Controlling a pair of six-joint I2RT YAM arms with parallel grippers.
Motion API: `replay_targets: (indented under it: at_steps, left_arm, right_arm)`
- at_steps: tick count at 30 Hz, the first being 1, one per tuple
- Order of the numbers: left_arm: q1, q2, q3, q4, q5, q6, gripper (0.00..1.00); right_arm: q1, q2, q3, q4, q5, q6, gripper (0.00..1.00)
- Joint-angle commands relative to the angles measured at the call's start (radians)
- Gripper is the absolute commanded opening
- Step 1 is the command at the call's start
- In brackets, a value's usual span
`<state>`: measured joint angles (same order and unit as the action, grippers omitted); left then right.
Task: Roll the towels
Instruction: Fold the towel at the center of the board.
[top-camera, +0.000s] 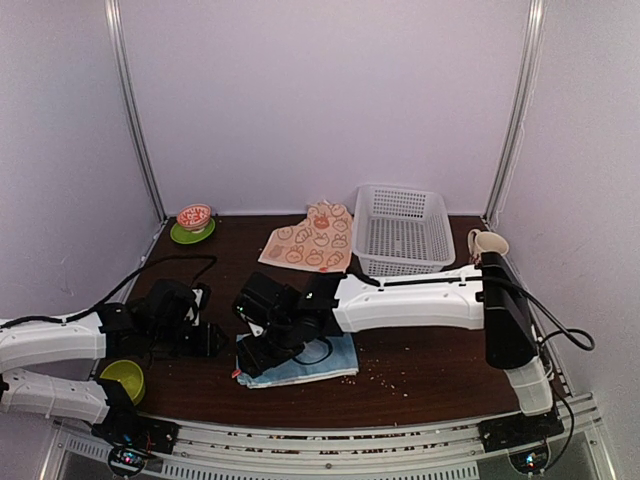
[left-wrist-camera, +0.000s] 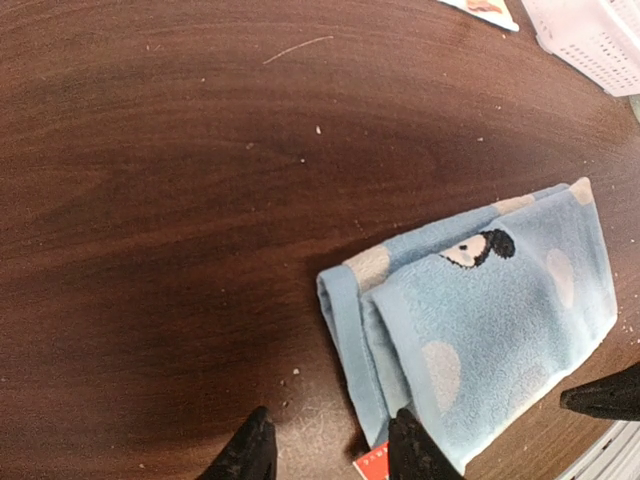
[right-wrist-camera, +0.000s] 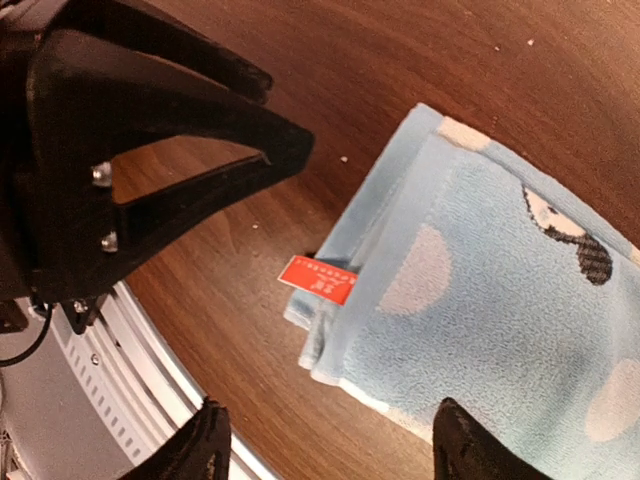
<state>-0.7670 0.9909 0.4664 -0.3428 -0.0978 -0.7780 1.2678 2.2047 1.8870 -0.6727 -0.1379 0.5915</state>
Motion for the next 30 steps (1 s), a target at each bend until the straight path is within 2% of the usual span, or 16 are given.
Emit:
replay_targets:
  at_steps: [1, 4, 7, 10, 13, 16, 19, 30]
  left_arm:
    - [-0.003, -0.021, 0.016, -0.013, -0.022, -0.002, 0.40]
    - [-0.003, -0.046, 0.042, -0.054, -0.028, 0.011, 0.40]
    - [-0.004, -0.053, 0.067, -0.036, 0.042, 0.039, 0.41]
    - [-0.026, 0.000, 0.109, 0.008, 0.133, 0.039, 0.41]
    - [-0.049, 0.087, 0.146, 0.004, 0.174, 0.002, 0.40]
    - [-0.049, 0.137, 0.145, -0.007, 0.182, -0.060, 0.42]
    - [-0.049, 0.180, 0.126, 0.048, 0.222, -0.124, 0.46]
    - [-0.048, 0.354, 0.129, 0.102, 0.238, -0.220, 0.48]
  right_arm:
    - [-0.004, -0.118, -0.051, 0.104, -0.032, -0.015, 0.77]
    - [-0.057, -0.269, -0.223, 0.207, 0.002, 0.058, 0.76]
    - [-0.144, -0.429, -0.487, 0.297, 0.061, 0.120, 0.68]
    - [-0.232, -0.534, -0.703, 0.324, 0.087, 0.163, 0.59]
    - [-0.265, -0.603, -0.838, 0.382, 0.081, 0.187, 0.57]
    - [-0.267, -0.629, -0.894, 0.431, 0.064, 0.204, 0.57]
    - [-0.265, -0.620, -0.920, 0.489, 0.038, 0.219, 0.57]
    - [-0.265, -0.606, -0.881, 0.507, -0.010, 0.184, 0.57]
